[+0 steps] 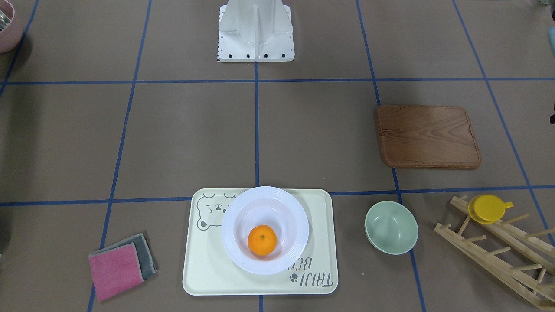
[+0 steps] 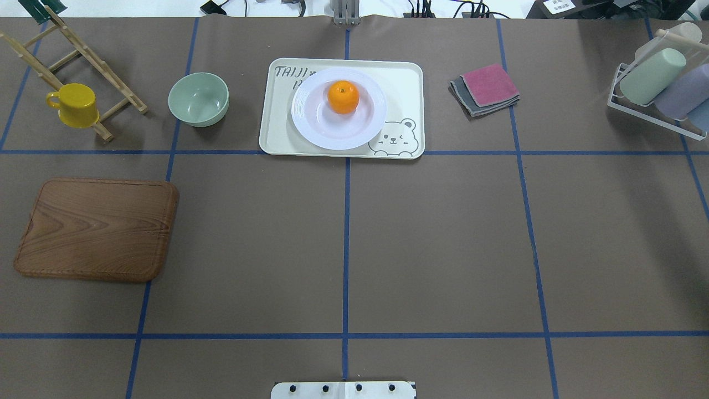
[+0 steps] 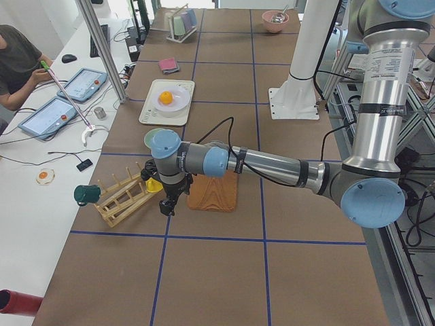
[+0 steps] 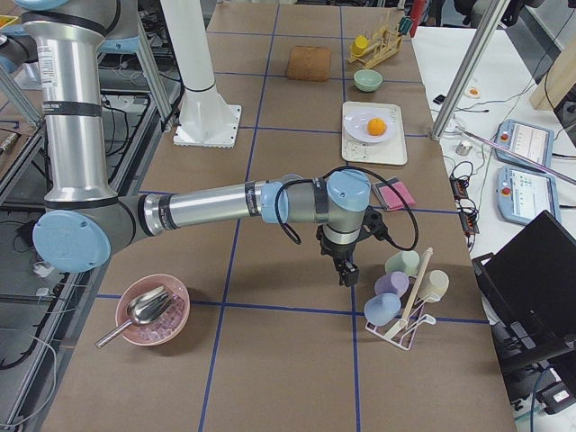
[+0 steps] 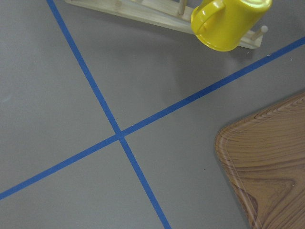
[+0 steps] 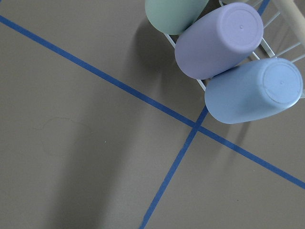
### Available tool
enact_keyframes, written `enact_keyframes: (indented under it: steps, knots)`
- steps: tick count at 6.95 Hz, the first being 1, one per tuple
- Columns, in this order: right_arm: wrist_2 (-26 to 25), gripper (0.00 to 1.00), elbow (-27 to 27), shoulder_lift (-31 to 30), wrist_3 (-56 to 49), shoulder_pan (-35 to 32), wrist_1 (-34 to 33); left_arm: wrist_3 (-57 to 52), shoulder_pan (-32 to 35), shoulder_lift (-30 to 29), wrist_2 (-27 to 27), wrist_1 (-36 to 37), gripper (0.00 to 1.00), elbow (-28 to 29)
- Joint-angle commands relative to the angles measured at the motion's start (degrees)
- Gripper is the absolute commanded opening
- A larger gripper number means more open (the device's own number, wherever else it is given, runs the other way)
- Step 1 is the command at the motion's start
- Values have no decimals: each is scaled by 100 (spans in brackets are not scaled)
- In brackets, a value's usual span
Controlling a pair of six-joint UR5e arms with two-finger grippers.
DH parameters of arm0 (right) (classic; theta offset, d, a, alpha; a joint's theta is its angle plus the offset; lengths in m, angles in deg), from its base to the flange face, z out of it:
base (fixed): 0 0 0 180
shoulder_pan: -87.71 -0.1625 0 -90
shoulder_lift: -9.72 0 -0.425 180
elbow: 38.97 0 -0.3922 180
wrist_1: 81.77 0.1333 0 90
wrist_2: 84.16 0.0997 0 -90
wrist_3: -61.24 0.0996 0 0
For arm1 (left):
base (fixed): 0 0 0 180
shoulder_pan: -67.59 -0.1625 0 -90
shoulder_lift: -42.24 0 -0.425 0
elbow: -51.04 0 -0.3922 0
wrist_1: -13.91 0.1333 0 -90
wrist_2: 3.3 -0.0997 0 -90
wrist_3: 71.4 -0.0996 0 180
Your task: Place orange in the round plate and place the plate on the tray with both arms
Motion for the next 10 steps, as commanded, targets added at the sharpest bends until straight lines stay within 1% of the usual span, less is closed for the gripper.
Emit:
enact_keyframes:
  steps: [1, 2, 6, 8, 10]
  knots:
    - [-24, 100, 10, -22, 8, 8, -7, 115, 146, 47, 296, 1, 99, 18]
    - [-15, 100, 10, -22, 8, 8, -7, 115, 226, 47, 376, 1, 99, 18]
    - [47, 100, 63, -5, 289, 149, 19, 133, 226, 38, 368, -25, 99, 79]
    - [47, 100, 28, -5, 963, 149, 46, 142, 226, 38, 377, -8, 99, 53]
    - [47, 100, -25, -13, 1281, 140, 46, 142, 226, 38, 377, -16, 99, 70]
